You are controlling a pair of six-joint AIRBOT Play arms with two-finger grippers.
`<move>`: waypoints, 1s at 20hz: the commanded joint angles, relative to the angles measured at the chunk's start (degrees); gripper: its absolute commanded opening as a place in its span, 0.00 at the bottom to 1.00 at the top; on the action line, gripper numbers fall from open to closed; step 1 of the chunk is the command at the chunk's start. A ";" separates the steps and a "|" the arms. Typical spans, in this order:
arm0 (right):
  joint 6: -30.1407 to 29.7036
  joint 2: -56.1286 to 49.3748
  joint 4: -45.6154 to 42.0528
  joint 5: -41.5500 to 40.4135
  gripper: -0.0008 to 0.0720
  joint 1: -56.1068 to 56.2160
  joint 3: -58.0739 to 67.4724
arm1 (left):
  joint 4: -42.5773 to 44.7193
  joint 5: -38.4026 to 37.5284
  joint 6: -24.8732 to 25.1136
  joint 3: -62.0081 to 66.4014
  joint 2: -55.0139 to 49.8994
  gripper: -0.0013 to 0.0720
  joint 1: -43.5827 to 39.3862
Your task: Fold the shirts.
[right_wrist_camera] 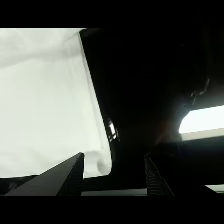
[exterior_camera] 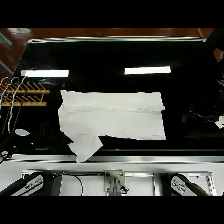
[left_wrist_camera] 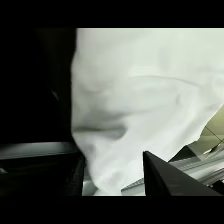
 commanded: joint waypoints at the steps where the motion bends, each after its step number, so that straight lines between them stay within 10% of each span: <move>1: 0.98 -0.04 -0.35 -0.07 0.72 -0.04 -0.02 | -4.37 2.54 2.67 -0.24 -2.36 0.61 -0.90; 4: 3.65 -1.33 -1.77 2.51 0.92 -0.09 -0.04 | -6.08 1.57 3.32 -0.22 -3.48 0.08 -2.38; 9: 3.19 -6.56 2.38 10.60 0.92 -0.04 -7.43 | -6.21 -4.11 7.52 0.20 -3.26 0.07 -0.85; 20: 3.74 -8.15 6.08 -4.70 0.91 -0.02 -20.39 | -6.40 -7.30 7.56 4.96 -3.26 0.07 -0.50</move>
